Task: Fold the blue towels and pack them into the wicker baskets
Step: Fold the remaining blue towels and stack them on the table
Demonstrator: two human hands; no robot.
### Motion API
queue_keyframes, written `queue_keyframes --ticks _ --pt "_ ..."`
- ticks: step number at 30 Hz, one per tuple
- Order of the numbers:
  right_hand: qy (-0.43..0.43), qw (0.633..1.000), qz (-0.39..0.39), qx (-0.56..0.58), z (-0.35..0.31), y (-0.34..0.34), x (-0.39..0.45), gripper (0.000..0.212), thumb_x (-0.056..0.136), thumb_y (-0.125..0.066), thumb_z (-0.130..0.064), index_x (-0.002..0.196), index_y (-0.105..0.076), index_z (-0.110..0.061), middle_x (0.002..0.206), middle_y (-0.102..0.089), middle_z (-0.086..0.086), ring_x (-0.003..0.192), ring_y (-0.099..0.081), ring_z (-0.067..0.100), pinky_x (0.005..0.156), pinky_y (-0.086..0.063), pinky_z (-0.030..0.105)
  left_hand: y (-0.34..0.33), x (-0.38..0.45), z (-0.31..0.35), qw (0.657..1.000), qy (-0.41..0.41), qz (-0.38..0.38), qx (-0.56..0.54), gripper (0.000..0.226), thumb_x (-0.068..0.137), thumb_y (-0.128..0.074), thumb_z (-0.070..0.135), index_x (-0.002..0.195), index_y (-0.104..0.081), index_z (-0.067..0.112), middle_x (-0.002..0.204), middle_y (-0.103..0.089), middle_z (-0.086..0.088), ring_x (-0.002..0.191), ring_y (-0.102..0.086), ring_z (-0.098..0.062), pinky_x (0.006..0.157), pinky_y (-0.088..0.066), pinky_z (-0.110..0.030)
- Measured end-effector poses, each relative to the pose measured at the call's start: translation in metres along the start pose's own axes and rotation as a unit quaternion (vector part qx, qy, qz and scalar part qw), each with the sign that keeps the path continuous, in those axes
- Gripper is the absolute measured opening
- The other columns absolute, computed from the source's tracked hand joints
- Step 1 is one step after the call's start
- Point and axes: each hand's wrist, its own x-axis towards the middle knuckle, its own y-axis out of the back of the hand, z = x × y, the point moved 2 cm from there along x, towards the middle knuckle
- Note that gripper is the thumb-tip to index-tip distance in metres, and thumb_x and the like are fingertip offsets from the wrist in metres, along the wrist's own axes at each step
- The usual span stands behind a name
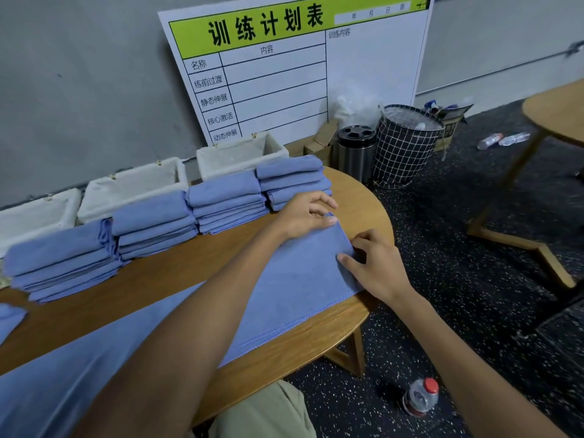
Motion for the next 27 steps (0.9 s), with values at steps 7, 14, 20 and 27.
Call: queue_keyframes --ticks 7,14,20,27 --pt "-0.027 0.999 0.011 0.041 0.001 0.002 -0.003 0.028 0.09 -0.068 -0.045 0.093 -0.072 -0.018 0.092 -0.06 -0.007 0.094 -0.054 0.019 0.086 -0.044 0.042 -0.002 -0.005 -0.016 0.995 -0.017 0.069 0.066 0.017 0.087 -0.078 0.018 0.097 -0.068 0.028 0.102 -0.073 0.001 0.095 -0.066 -0.003 0.079 -0.045 -0.018" --pt "-0.045 0.994 0.022 0.102 0.002 0.005 -0.009 0.017 0.091 -0.066 -0.041 0.085 -0.068 -0.025 0.082 -0.064 -0.013 0.087 -0.058 0.018 0.077 -0.048 0.04 -0.017 0.005 -0.015 0.992 -0.028 0.096 0.075 0.016 0.087 -0.078 0.018 0.098 -0.071 0.027 0.1 -0.073 0.003 0.094 -0.064 -0.001 0.076 -0.044 -0.018" --pt "-0.054 0.992 0.023 0.108 -0.004 0.008 -0.015 0.014 0.091 -0.065 -0.039 0.082 -0.065 -0.028 0.061 -0.062 -0.006 0.06 -0.059 0.014 0.056 -0.04 0.03 -0.021 0.006 -0.016 0.989 -0.033 0.093 0.107 0.016 0.087 -0.078 0.023 0.099 -0.071 0.032 0.096 -0.069 0.012 0.086 -0.062 0.002 0.081 -0.052 -0.029" --pt "-0.043 0.979 0.013 0.2 -0.04 0.01 -0.009 0.016 0.09 -0.063 -0.035 0.077 -0.066 -0.026 0.066 -0.065 -0.001 0.065 -0.061 0.023 0.058 -0.047 0.045 0.012 -0.023 0.001 0.994 -0.037 0.101 0.002 0.016 0.092 -0.07 0.006 0.105 -0.07 0.014 0.101 -0.071 -0.001 0.076 -0.064 0.008 0.071 -0.046 -0.011"
